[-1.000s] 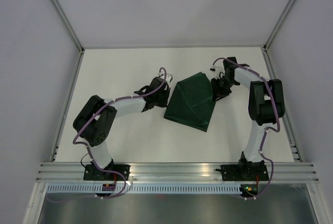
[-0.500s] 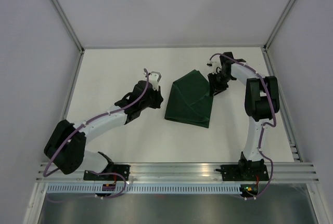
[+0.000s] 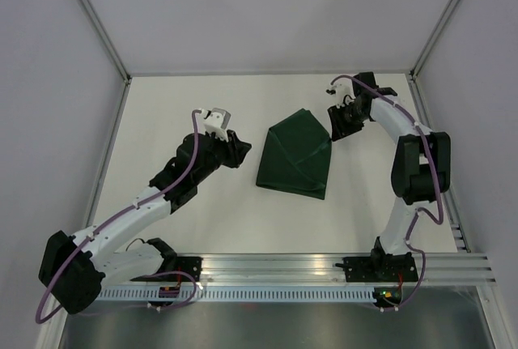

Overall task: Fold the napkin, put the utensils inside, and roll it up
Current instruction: Fold the napkin, then roll the napkin with the utensil

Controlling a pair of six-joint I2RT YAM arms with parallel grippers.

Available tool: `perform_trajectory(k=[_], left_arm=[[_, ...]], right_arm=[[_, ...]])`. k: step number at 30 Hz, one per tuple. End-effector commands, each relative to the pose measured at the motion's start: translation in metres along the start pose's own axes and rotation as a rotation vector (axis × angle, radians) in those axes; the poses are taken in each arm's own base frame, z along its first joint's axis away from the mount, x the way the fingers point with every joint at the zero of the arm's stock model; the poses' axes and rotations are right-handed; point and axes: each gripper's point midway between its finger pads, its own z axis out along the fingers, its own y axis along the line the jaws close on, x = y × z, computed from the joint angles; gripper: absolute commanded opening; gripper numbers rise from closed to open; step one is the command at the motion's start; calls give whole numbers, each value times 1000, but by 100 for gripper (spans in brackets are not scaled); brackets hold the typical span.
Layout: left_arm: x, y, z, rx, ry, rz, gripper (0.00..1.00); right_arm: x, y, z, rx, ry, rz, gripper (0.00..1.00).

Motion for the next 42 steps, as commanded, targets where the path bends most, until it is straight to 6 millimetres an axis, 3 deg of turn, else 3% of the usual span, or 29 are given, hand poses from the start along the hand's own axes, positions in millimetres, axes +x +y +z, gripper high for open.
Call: perform_trajectory(k=[1, 2, 3, 4, 6, 11, 13, 14, 19, 25, 33, 42], left_arm=[[-11, 5, -13, -35, -72, -82, 35], [-13, 5, -21, -36, -92, -95, 35], [-14, 6, -26, -44, -101, -115, 38], [-19, 6, -34, -41, -125, -125, 42], [-25, 5, -41, -37, -149, -122, 45], [-44, 0, -49, -33, -172, -103, 47], [-53, -1, -53, -32, -189, -95, 47], [-57, -3, -55, -26, -197, -88, 48], [-71, -8, -60, -12, -219, -66, 49], [-78, -11, -63, 0, -223, -33, 49], [-85, -16, -65, 21, -232, -20, 49], [-59, -10, -55, 6, -155, -6, 49]], right_arm=[[-16, 31, -48, 25, -136, -203, 44], [2, 44, -42, 4, -107, -268, 46], [0, 54, -58, 15, -152, -320, 48], [14, 66, -51, 4, -138, -392, 52], [17, 86, -60, 0, -186, -474, 56], [42, 139, -30, -39, -184, -672, 59], [48, 144, -15, -3, -166, -726, 60], [51, 158, -9, -12, -158, -774, 61], [62, 184, 16, -21, -124, -874, 64], [67, 202, 32, -8, -111, -919, 66], [78, 199, 53, 1, -80, -925, 65], [96, 190, 70, 2, -43, -950, 57]])
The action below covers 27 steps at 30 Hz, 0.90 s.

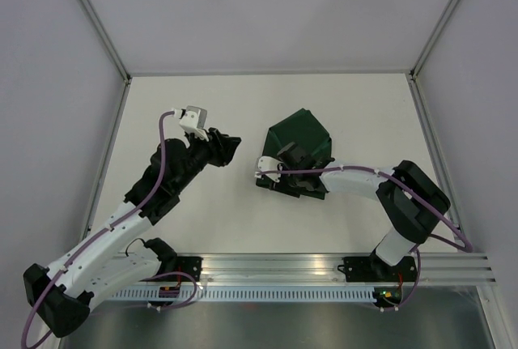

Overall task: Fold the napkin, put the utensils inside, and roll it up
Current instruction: Roll the napkin with the utensil

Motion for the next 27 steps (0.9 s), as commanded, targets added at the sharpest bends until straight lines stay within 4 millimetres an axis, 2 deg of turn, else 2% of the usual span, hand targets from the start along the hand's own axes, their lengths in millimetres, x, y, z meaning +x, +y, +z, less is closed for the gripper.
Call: perform_trajectory(k=[1, 5, 6, 11, 17, 27], left_arm=[[-1, -1, 0, 15, 4, 43, 49], [10, 2, 0, 12, 17, 51, 49], [14, 4, 1, 10, 22, 53, 49], [10, 1, -3, 44, -30, 63, 48], [6, -9, -10, 102, -81, 95, 46], [9, -9, -20, 112, -176, 165, 42]], right_arm=[[16, 7, 10, -8, 38, -20, 56], [24, 12, 11, -19, 53, -30, 50], [28, 15, 12, -25, 62, -30, 46], [40, 21, 16, -39, 92, -32, 33], [44, 28, 16, -94, 91, -8, 21], [53, 37, 16, -281, 80, 115, 12]])
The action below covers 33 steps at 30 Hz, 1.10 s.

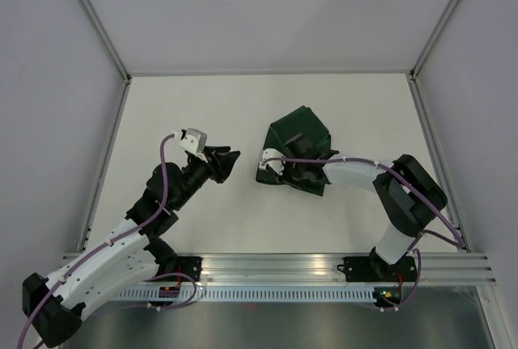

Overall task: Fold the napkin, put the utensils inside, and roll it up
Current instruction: Roll the napkin with the utensil

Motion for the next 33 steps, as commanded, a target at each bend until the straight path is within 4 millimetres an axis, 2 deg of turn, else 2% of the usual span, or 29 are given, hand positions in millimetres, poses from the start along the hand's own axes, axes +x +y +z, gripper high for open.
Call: perform_trajectory(k=[1, 2, 7, 12, 18, 19, 20, 22, 23, 26, 27, 28, 33], left_arm=[[-14, -3, 0, 13, -90, 74, 42], [-12, -5, -1, 26, -99, 87, 42], [5, -12, -2, 54, -99, 141, 41], [24, -21, 3, 81, -75, 229, 40], [65, -33, 17, 94, 29, 398, 38], [68, -42, 18, 118, 26, 416, 38], [83, -42, 22, 121, 60, 462, 38], [91, -49, 26, 132, 73, 498, 38], [104, -50, 30, 138, 109, 538, 38], [113, -62, 38, 166, 125, 613, 41], [127, -65, 41, 186, 160, 642, 42], [127, -74, 45, 207, 157, 655, 43], [148, -94, 56, 301, 186, 724, 48]], right_arm=[[58, 48, 4, -237, 169, 99, 12], [55, 43, 3, -246, 157, 114, 11], [51, 47, -4, -369, 130, 168, 10], [56, 47, -8, -468, 127, 234, 9], [62, 50, -12, -583, 129, 285, 8], [61, 50, -14, -597, 135, 293, 8], [64, 52, -14, -616, 139, 305, 8], [64, 51, -15, -631, 142, 310, 8], [67, 52, -14, -644, 147, 317, 8], [71, 53, -16, -675, 161, 331, 8], [71, 53, -16, -685, 159, 338, 8], [71, 53, -18, -696, 162, 339, 7], [78, 51, -17, -713, 172, 367, 7]])
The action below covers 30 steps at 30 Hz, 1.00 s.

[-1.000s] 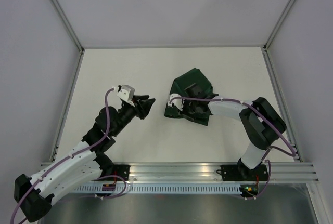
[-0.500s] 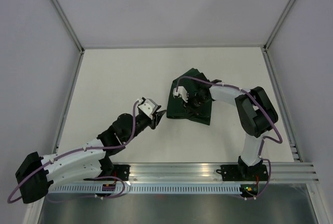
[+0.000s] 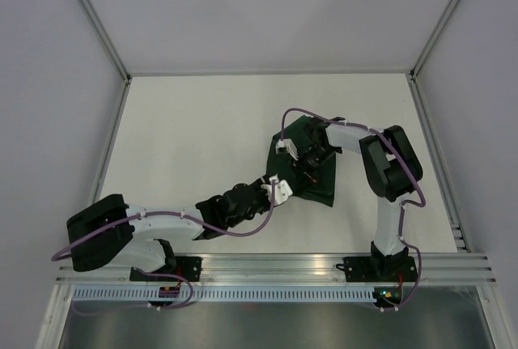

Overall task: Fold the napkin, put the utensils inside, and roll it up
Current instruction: Roll the napkin with the utensil

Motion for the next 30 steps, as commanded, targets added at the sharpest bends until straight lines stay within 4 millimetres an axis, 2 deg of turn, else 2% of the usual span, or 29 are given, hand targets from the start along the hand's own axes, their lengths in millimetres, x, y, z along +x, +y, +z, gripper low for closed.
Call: perform_trajectory(k=[1, 9, 10, 11, 14, 20, 22, 30], left_arm=[[-35, -4, 16, 26, -106, 89, 50], [-19, -44, 34, 173, -56, 183, 56], [-23, -49, 35, 185, -65, 195, 56], [-14, -57, 39, 201, -41, 215, 57], [-7, -70, 45, 231, -16, 267, 57], [2, -78, 56, 254, 4, 316, 58], [8, -76, 60, 239, 18, 346, 58], [8, -67, 70, 167, 15, 457, 60]], right_arm=[[55, -7, 11, -20, 172, 56, 7], [59, -13, 10, -28, 182, 80, 7], [59, -14, 11, -28, 180, 79, 7], [59, -15, 10, -25, 181, 81, 7], [61, -17, 10, -28, 180, 88, 6], [64, -20, 11, -33, 182, 100, 6], [65, -21, 11, -35, 180, 102, 6], [67, -23, 11, -38, 179, 112, 6]])
